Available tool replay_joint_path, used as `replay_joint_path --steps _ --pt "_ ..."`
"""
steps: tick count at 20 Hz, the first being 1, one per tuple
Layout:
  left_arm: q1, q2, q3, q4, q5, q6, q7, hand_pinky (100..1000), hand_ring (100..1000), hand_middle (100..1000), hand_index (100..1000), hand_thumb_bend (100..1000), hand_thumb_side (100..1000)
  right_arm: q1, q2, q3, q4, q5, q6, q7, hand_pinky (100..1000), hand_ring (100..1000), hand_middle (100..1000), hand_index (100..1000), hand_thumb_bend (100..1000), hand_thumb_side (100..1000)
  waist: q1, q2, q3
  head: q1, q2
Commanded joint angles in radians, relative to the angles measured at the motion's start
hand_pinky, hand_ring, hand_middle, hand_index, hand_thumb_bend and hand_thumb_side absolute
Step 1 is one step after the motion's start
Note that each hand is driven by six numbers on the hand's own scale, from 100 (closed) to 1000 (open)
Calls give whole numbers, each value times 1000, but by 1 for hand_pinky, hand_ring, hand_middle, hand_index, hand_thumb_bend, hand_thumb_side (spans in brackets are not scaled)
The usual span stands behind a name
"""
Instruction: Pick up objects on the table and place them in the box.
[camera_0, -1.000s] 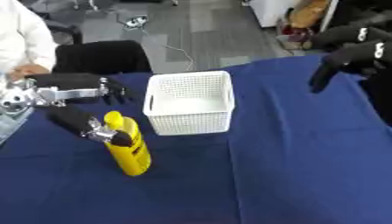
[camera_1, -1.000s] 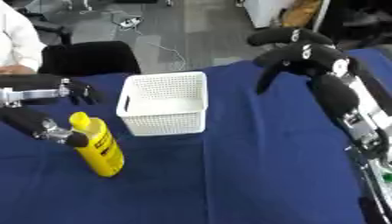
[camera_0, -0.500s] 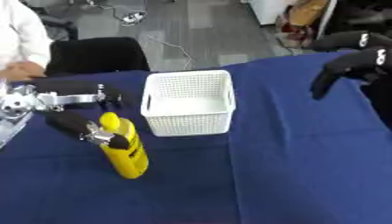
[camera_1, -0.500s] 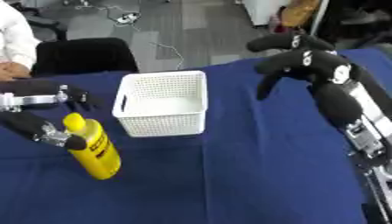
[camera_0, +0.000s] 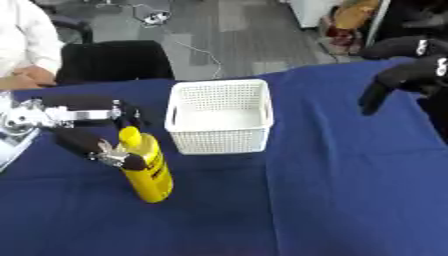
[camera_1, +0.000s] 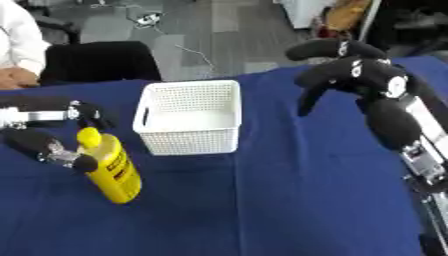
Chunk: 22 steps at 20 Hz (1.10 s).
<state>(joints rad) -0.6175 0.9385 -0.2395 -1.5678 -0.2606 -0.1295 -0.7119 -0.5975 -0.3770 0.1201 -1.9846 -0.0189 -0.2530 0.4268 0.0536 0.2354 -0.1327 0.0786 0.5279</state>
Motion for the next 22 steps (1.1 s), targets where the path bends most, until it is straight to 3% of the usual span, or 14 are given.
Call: replay_joint_path --steps 1,22 --pt "-5 22 22 3 18 -8 1 733 828 888 985 701 868 -23 -13 -8 -15 -1 -1 4 567 515 826 763 357 1000 0 -14 -1 7 -15" --pt "22 -7 11 52 -22 -42 -3 742 834 891 991 709 827 -34 -1 -4 -15 -6 0 12 566 516 824 763 354 1000 12 -20 -18 0 -38"
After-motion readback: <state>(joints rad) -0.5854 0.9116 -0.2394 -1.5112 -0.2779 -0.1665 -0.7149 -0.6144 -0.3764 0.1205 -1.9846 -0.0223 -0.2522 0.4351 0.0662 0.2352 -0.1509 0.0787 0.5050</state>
